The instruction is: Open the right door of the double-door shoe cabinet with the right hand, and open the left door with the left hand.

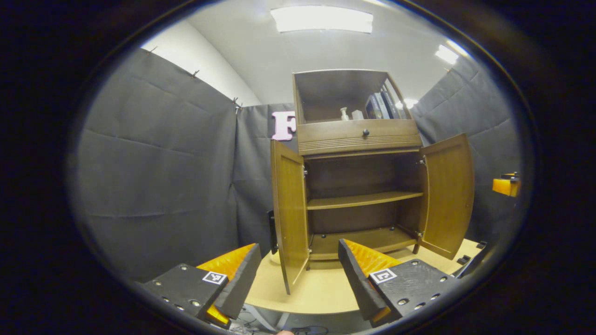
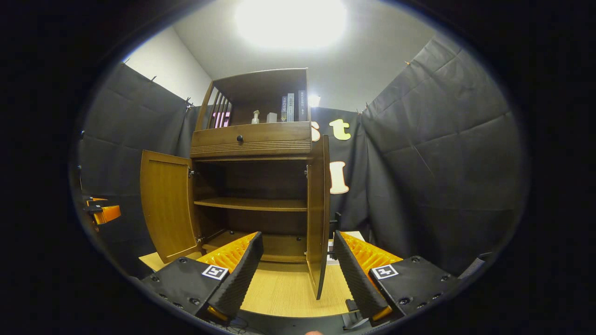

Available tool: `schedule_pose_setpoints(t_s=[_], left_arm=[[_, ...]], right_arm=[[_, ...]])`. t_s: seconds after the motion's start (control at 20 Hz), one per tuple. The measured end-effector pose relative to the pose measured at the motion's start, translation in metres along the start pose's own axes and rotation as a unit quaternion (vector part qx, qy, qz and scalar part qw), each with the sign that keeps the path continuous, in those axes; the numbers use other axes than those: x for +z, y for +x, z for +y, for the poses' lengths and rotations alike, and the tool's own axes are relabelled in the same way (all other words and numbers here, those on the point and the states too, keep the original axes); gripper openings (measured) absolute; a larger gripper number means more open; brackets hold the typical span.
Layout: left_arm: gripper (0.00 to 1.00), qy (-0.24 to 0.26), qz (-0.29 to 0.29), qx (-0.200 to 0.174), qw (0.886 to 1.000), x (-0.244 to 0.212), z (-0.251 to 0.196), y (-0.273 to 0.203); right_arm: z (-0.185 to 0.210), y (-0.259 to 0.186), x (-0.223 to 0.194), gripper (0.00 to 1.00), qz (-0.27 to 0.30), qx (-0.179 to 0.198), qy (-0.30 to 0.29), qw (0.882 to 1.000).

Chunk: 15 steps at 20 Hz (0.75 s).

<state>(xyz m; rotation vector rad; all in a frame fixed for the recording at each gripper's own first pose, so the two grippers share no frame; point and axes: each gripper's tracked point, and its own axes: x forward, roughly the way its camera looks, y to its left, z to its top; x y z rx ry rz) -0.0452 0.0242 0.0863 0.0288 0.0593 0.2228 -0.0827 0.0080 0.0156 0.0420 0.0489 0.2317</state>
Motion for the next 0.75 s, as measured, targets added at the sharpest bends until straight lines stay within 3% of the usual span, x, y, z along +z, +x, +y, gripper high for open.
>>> schedule_pose_setpoints(t_s=[0.15,0.2,0.35,0.4,0.75], left_arm=[[0.96,-0.006,-0.008,0.002,1.0,0.002,-0.001,0.005],[0.96,-0.007,-0.011,0.002,1.0,0.003,0.0,0.006],[0.96,-0.008,-0.017,0.001,1.0,0.006,0.0,0.009],[0.96,-0.009,-0.018,0.001,1.0,0.006,-0.001,0.011],[0.96,-0.011,-0.02,0.001,1.0,0.007,0.0,0.015]], right_arm=[[-0.002,-0.001,0.001,0.93,-0.001,-0.003,0.001,1.0],[-0.003,-0.001,0.002,0.99,-0.001,-0.003,0.0,1.0],[-0.005,-0.001,0.003,0.99,-0.002,-0.006,-0.002,1.0],[-0.005,-0.001,0.004,0.93,-0.002,-0.006,-0.002,1.0],[-0.007,0.002,0.005,0.96,-0.003,-0.011,-0.002,1.0]])
